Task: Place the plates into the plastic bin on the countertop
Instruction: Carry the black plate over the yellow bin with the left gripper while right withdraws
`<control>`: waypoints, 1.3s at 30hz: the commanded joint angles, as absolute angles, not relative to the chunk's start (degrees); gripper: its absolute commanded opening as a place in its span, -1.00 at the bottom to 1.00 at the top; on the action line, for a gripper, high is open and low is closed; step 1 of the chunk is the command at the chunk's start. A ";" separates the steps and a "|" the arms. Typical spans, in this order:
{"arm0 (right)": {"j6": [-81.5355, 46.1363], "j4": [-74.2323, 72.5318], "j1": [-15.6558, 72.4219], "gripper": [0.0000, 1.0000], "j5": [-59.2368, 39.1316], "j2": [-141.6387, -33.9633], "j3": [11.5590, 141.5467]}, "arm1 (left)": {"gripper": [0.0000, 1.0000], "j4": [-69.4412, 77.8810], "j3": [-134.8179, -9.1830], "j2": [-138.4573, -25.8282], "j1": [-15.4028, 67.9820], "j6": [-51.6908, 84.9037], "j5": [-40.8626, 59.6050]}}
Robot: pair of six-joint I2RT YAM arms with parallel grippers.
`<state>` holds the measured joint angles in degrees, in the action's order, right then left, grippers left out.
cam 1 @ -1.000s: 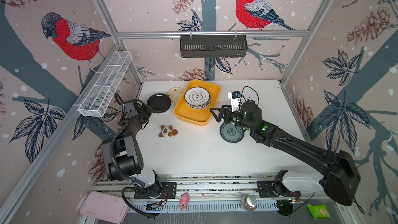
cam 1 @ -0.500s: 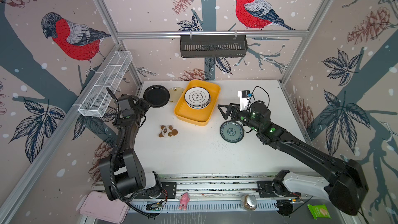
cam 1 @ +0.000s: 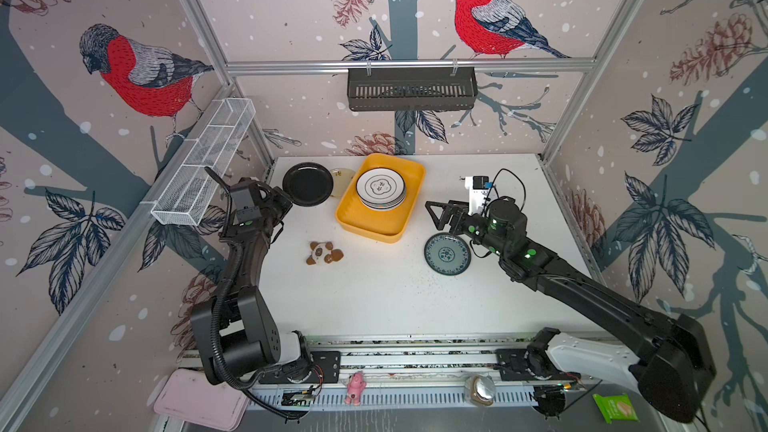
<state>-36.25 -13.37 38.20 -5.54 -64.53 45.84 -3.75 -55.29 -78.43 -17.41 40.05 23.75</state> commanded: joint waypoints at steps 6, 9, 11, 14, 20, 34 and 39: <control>-36.75 -11.62 37.66 0.99 -1.90 -63.82 46.84 | -1.00 -3.30 -59.84 -81.60 -11.96 38.23 25.72; -36.84 -9.58 37.05 0.99 0.61 -62.81 46.87 | -1.00 -2.99 -61.10 -82.65 -9.86 38.44 25.66; -37.07 -8.57 36.09 0.99 1.56 -61.88 46.51 | -1.00 -3.03 -61.85 -83.26 -8.36 38.41 25.53; -37.28 -7.27 34.28 0.99 2.13 -60.10 45.85 | -1.00 -3.27 -62.90 -84.15 -6.46 38.31 25.31; -37.46 -5.06 30.93 1.00 2.40 -56.32 44.26 | -1.00 -3.60 -65.32 -86.70 -2.19 38.21 24.62; -38.21 1.04 26.64 1.00 5.58 -48.71 42.15 | -1.00 -2.73 -71.99 -96.91 7.24 39.37 24.86; -38.67 1.65 25.35 0.99 5.84 -46.99 41.31 | -1.00 -2.73 -74.09 -100.70 8.59 39.84 24.21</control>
